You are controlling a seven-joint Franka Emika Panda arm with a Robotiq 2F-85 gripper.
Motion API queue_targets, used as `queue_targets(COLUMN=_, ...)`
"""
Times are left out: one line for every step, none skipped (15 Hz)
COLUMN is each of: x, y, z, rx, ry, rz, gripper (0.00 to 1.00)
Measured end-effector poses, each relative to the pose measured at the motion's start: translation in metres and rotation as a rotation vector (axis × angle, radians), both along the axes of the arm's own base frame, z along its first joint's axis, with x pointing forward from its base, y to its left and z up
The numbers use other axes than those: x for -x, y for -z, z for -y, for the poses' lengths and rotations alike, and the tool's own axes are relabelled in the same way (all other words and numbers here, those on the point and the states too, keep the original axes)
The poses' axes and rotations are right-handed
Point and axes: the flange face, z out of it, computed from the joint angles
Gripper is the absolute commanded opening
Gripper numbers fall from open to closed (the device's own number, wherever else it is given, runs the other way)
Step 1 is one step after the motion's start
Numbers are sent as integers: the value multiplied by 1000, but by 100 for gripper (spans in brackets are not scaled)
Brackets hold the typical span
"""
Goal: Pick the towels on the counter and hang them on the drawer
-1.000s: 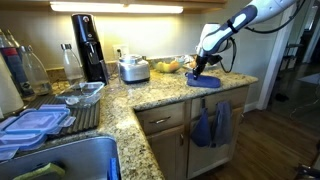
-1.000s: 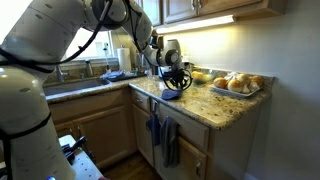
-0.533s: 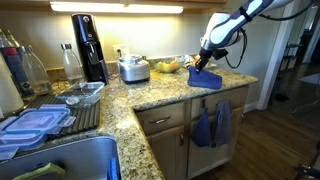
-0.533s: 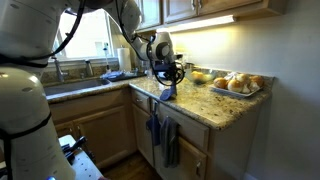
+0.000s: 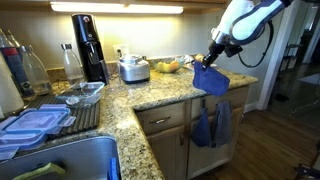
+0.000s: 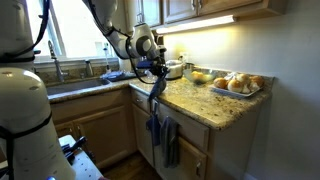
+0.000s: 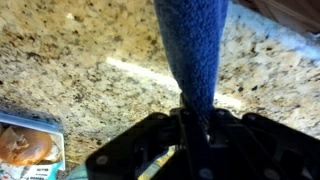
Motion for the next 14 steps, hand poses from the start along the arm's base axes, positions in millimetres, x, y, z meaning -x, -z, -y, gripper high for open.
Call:
queue_targets(x=15, y=1, z=-6, rx=5, ry=-4, rz=4, gripper=9)
queue_targets(x=30, y=4, z=-12, rx=11, ry=-10, rz=2, gripper=11)
queue_targets(x=42, y=6, z=-16, rx=19, ry=-15, rz=-1, gripper=11)
queue_targets(x=51, y=7, z=-18, rx=23, ry=-16, rz=-3, gripper=11)
queue_targets(x=56, y=8, z=-18, rx=25, ry=-16, rz=-5, gripper=11)
queue_targets(x=58, y=7, z=-18, rx=25, ry=-15, rz=-5, gripper=11)
queue_targets(x=59, y=7, z=-18, rx=25, ry=-15, rz=-4, gripper=11)
queue_targets(x=59, y=7, z=-18, rx=25, ry=-15, rz=-4, gripper=11)
queue_targets(x=59, y=7, z=-18, rx=25, ry=-15, rz=-4, gripper=11)
queue_targets(x=59, y=7, z=-18, rx=25, ry=-15, rz=-4, gripper=8)
queue_targets(x=59, y=7, z=-18, rx=25, ry=-15, rz=-4, gripper=8)
queue_targets(x=59, y=7, z=-18, rx=25, ry=-15, rz=-5, gripper=8)
queue_targets(x=59, y=8, z=-18, rx=25, ry=-16, rz=-6, gripper=8)
queue_targets(x=59, y=8, z=-19, rx=26, ry=-18, rz=-7, gripper=8)
